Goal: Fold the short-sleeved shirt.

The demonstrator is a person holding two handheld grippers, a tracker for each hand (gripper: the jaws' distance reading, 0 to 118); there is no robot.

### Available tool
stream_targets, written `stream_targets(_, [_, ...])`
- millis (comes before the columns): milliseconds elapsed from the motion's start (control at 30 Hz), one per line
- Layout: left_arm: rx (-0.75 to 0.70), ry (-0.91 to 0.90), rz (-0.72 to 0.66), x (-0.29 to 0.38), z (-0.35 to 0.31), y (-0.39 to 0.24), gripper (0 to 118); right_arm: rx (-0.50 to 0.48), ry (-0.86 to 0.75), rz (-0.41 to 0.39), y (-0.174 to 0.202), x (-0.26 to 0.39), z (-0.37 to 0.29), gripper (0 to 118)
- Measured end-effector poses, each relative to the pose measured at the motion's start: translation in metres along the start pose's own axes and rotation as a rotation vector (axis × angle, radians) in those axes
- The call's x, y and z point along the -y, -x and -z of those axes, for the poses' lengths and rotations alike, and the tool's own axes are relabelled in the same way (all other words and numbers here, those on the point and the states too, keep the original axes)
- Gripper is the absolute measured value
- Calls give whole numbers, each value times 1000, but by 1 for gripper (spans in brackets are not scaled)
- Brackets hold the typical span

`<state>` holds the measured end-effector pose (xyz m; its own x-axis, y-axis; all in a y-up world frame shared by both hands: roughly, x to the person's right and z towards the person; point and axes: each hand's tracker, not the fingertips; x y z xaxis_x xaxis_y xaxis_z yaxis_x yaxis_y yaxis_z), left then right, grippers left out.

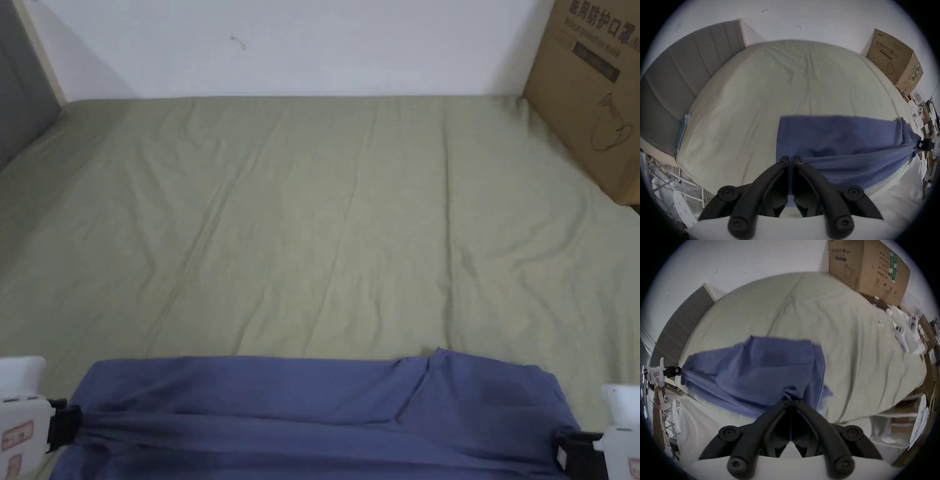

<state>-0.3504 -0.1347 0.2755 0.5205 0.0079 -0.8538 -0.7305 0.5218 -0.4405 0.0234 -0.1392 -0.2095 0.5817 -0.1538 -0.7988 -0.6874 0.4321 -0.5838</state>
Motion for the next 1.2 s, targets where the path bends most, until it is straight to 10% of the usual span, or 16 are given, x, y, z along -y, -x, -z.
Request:
stream_targets(167, [26,7,-41,14,5,2,10,17,3,37,0,9,11,0])
stream_targets(333, [-21,3,-40,11,-1,4,110,33,-32,43,2,3,3,54])
stream_targets(600, [164,-122,-151,-2,-43,-4,104,49,-146,0,32,-35,-17,54])
stream_targets(667, [212,-142,-160,-3,-50,-12,62,24,-191,-48,50,-43,-16,48])
stream_targets(733, [221,-139,-156,-2,-49,-20,1,46,-241,-99,76,-49,-16,0])
stream_targets(967, [293,-196,-317,20,-49,0,0,-112,-200,-118,138,-54,8,0])
stream_targets(1033, [358,-185,-439,30,-46,25,18,-136,-175,-144,155,-51,9,0])
stream_targets(1133, [415,-185,-601,49,-34,58,85,-173,-118,-200,176,-43,21,0])
stream_targets(1200, [403,-165,-634,57,-24,66,100,-165,-92,-253,187,-35,33,0])
